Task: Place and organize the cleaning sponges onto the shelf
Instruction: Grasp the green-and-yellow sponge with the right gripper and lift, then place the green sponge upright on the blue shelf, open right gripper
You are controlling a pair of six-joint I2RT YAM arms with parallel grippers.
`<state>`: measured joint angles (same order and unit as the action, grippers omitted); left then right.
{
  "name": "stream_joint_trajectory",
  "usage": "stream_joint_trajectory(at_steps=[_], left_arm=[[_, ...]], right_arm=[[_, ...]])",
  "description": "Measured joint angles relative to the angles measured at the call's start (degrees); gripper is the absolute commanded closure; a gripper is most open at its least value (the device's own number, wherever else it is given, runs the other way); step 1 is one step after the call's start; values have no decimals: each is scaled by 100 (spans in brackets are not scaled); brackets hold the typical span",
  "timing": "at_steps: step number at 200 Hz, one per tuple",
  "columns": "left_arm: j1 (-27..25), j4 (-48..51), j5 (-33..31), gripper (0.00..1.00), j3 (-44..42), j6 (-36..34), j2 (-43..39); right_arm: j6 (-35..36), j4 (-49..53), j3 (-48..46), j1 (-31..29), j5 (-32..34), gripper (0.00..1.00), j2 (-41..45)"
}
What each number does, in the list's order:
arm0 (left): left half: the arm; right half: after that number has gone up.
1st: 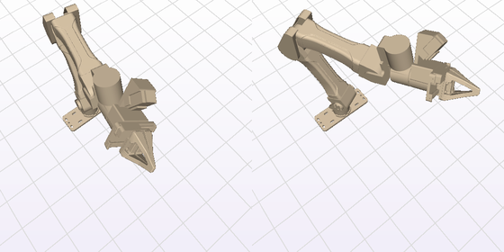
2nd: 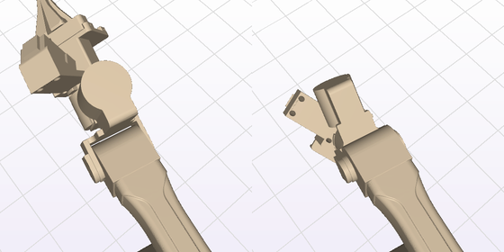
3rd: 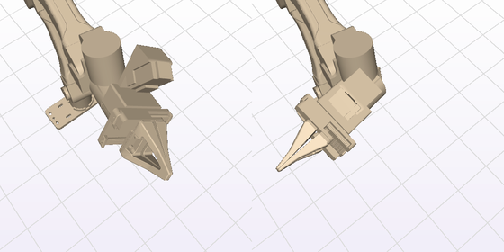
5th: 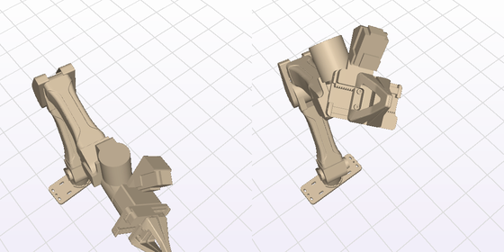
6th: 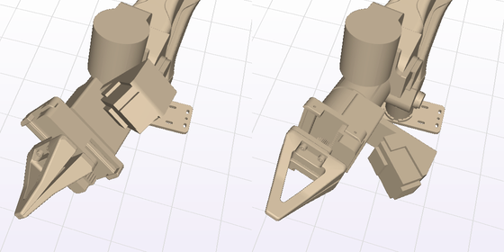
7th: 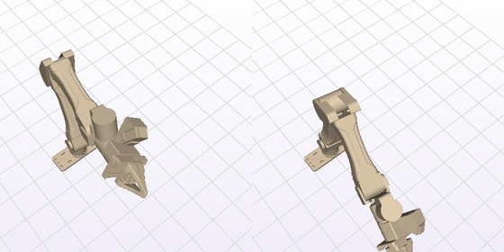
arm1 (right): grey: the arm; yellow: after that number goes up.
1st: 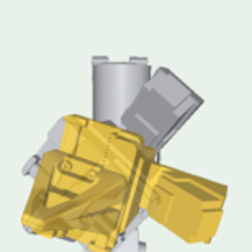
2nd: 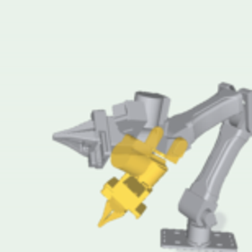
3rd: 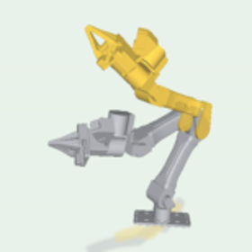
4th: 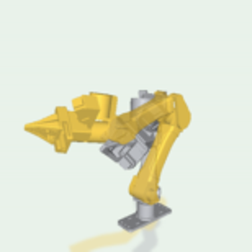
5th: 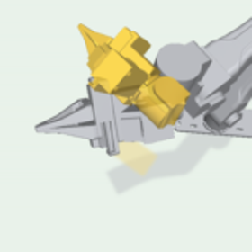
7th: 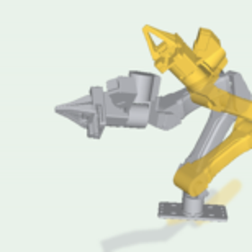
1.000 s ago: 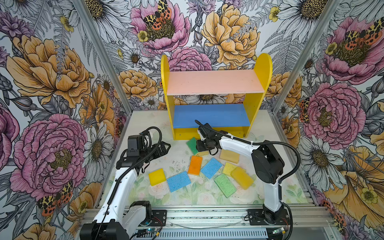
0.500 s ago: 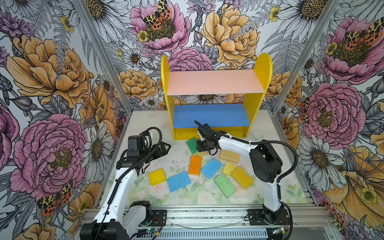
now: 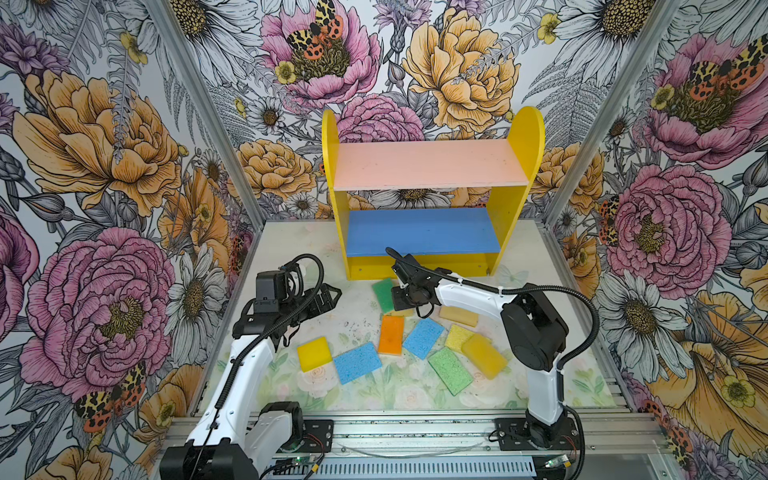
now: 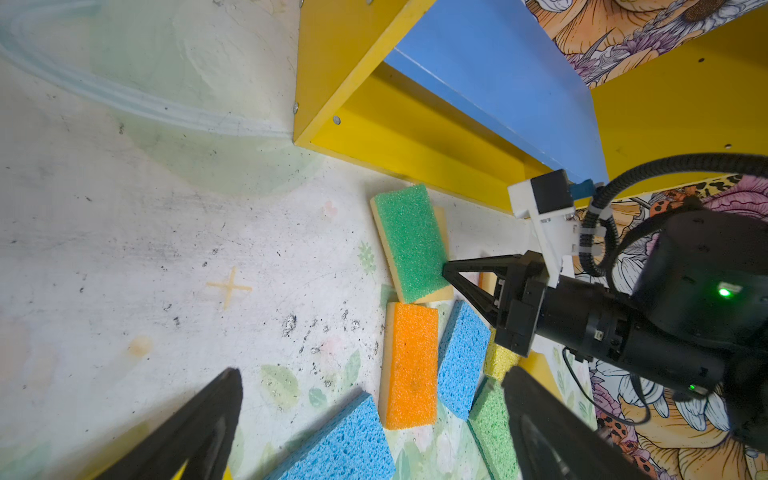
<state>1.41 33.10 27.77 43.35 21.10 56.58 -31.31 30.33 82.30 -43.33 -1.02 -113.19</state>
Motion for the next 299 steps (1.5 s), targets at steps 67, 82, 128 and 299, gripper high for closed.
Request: stream_joint_trajectory(at_steps=[67, 82, 128, 299], left_arm=[[9, 0, 0, 1, 0, 0, 22], [39, 2, 0, 1, 0, 0, 22], [92, 4, 0, 1, 0, 0, 22], [96, 11, -2, 1, 0, 0, -35]], right_arm=[[-317, 35, -514, -125, -17, 97, 933], [-376, 31, -562, -125, -37, 97, 1165], [-568, 28, -603, -136, -201, 98, 1845], [-1436, -911, 1648, 251, 57, 99, -238]])
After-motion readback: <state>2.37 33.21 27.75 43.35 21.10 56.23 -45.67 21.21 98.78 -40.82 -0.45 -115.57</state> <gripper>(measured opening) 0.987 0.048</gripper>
